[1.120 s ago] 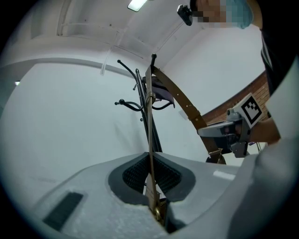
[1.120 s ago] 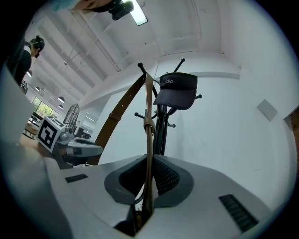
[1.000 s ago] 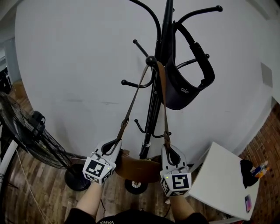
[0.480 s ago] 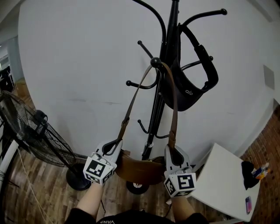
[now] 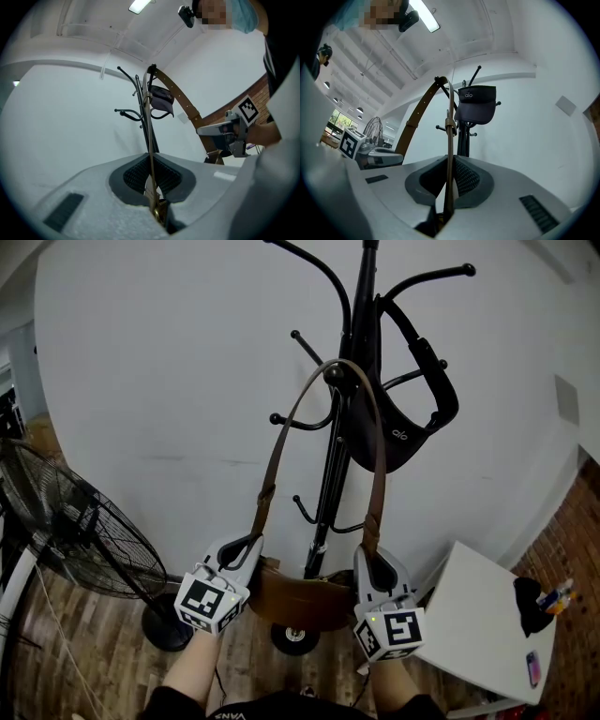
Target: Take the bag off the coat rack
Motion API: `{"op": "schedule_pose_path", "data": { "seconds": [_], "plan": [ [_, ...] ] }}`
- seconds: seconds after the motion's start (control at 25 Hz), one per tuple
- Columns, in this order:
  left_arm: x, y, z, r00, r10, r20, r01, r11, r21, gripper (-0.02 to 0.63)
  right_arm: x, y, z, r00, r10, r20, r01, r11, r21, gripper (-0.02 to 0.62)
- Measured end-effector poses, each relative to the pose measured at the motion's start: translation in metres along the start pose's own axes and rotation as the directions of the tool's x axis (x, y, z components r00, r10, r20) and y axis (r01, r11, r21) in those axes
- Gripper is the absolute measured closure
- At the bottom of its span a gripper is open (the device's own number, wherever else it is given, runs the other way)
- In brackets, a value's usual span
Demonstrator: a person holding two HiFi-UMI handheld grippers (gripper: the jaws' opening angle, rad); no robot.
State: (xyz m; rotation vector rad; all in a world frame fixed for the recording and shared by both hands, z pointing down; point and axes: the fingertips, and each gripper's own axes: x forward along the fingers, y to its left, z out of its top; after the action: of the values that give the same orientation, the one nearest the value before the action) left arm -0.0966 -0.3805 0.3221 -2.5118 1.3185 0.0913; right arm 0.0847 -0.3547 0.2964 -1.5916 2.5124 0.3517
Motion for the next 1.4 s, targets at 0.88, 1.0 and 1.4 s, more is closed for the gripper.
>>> {"op": "schedule_pose_path", "data": {
  "seconds": [0.88,1.0,1.4],
  "plan": [
    [-0.064,-0.018,0.011,1.0,-0.018,0.011,0.018,0.999,-0.028,0.587,-0.05,0.047,0.011,1.0,-0.015,-0.011,0.015,1.0,0.021,0.569],
    [-0.074,-0.024,0.004,1.0,-0.03,-0.003,0.03,0.999,-0.036,0.587,-0.06,0.055,0.002,0.999,-0.022,-0.035,0.023,0.999,0.03,0.569],
    [-0.111,-0.048,-0.021,0.995,-0.077,-0.059,0.073,0.994,-0.08,0.586,-0.097,0.078,-0.027,0.993,-0.05,-0.111,0.057,0.997,0.06,0.569]
  ]
}}
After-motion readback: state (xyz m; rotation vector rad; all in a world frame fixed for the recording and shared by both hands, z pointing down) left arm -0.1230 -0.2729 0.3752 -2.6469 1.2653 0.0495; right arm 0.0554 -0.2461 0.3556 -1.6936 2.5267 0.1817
